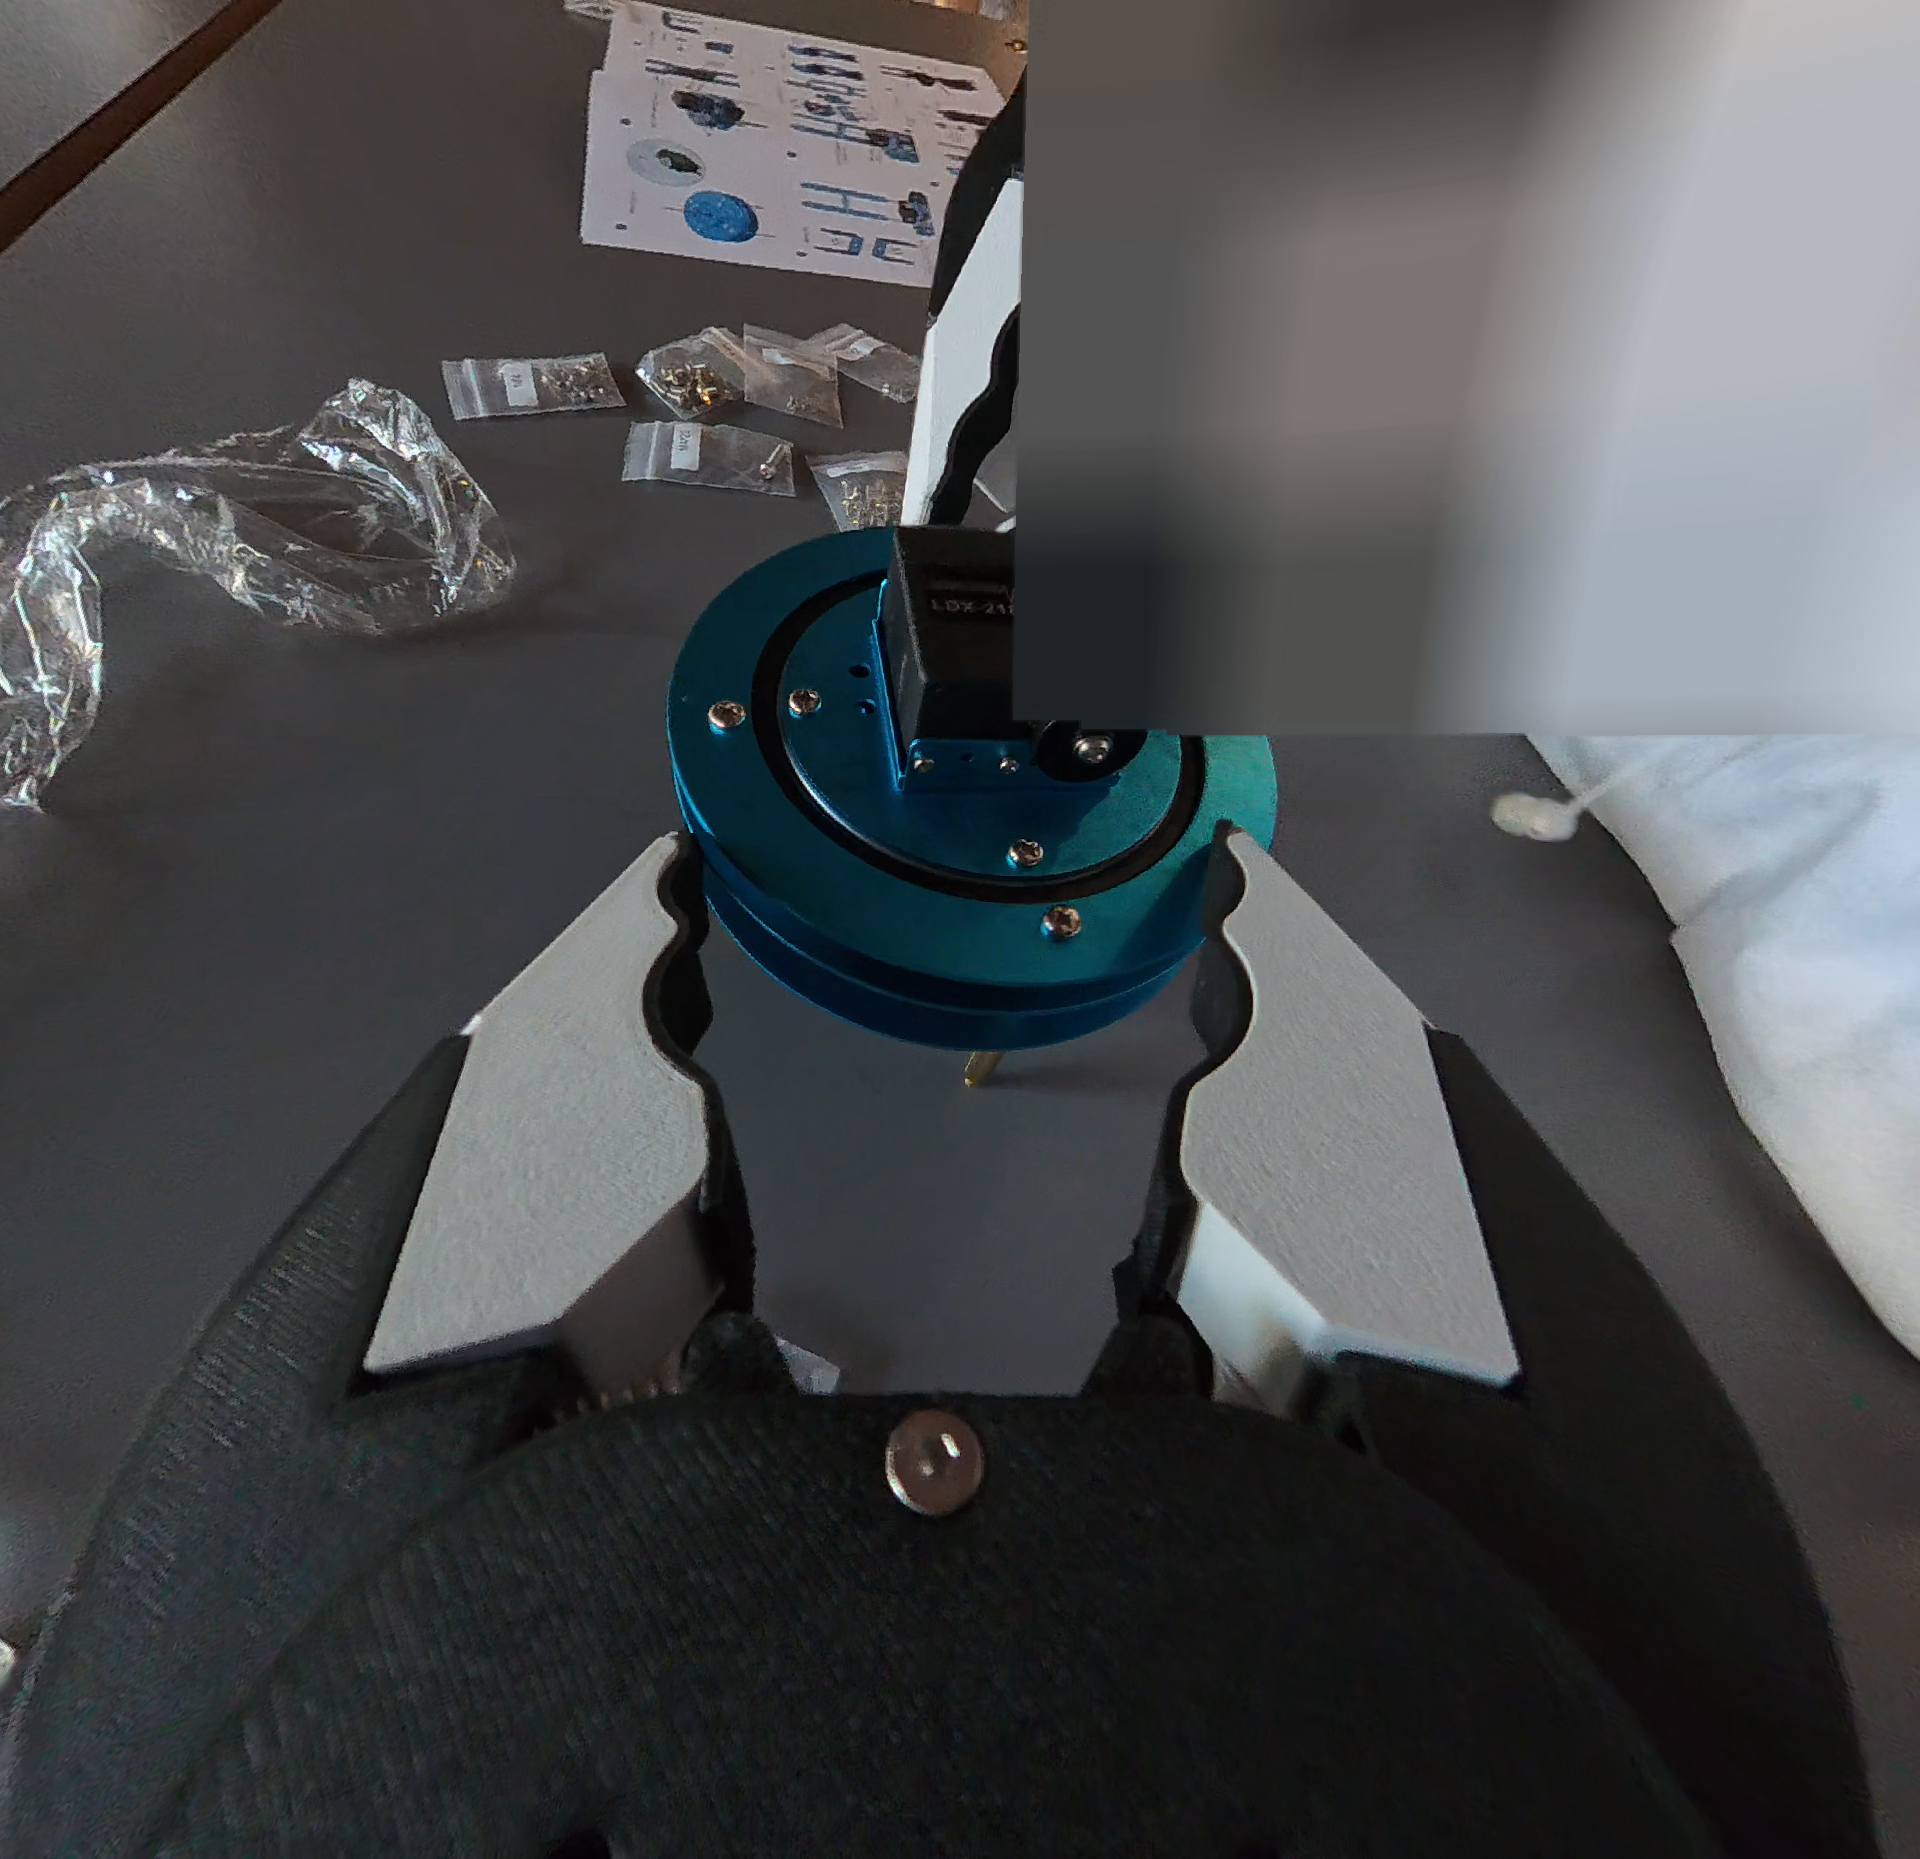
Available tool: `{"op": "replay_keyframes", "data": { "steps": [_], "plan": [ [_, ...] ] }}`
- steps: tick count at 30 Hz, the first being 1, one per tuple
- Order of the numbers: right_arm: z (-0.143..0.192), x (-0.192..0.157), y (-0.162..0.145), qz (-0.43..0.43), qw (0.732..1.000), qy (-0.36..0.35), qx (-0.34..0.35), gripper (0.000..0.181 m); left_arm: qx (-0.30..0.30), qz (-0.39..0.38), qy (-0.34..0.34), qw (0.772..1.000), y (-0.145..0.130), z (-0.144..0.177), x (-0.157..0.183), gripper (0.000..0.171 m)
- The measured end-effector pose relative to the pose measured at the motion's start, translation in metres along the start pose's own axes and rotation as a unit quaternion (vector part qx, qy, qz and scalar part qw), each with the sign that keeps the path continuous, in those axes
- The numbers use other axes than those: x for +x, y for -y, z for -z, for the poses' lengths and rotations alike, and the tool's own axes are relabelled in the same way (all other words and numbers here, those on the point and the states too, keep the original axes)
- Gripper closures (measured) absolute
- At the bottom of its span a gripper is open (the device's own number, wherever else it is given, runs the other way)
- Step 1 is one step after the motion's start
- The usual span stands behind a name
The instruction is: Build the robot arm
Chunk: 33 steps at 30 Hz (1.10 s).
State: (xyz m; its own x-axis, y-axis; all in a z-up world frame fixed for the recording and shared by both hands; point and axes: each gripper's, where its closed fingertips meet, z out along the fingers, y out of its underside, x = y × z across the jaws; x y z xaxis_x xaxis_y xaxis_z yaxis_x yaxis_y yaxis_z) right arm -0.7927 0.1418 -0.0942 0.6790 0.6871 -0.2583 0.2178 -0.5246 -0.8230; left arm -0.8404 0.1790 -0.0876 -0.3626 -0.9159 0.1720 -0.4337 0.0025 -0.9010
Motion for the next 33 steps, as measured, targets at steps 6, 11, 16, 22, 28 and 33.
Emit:
{"op": "replay_keyframes", "data": {
  "steps": [6,11,16,22,28,33],
  "plan": [
    [0.004,0.003,0.004,0.06,0.997,-0.037,-0.011,0.112,-0.01,0.006,0.054,0.998,-0.005,0.002,0.01,0.067],
    [0.015,0.032,0.002,0.015,0.995,-0.101,-0.002,0.121,-0.052,-0.044,0.105,0.992,-0.022,0.016,0.018,0.072],
    [0.005,-0.017,0.007,-0.047,0.999,-0.024,0.012,0.109,-0.015,-0.053,0.043,0.998,-0.008,0.018,0.013,0.058],
    [-0.008,-0.012,0.003,0.012,0.993,-0.117,-0.018,0.105,-0.034,-0.078,0.035,0.996,-0.009,0.001,0.01,0.057],
    [0.012,0.008,-0.001,0.034,0.989,-0.127,-0.071,0.106,-0.042,-0.063,0.078,0.994,-0.02,0.015,0.034,0.06],
    [0.035,0.045,-0.001,0.056,0.984,-0.146,-0.081,0.116,-0.018,-0.07,0.071,0.995,-0.023,0.031,0.068,0.093]
  ]
}}
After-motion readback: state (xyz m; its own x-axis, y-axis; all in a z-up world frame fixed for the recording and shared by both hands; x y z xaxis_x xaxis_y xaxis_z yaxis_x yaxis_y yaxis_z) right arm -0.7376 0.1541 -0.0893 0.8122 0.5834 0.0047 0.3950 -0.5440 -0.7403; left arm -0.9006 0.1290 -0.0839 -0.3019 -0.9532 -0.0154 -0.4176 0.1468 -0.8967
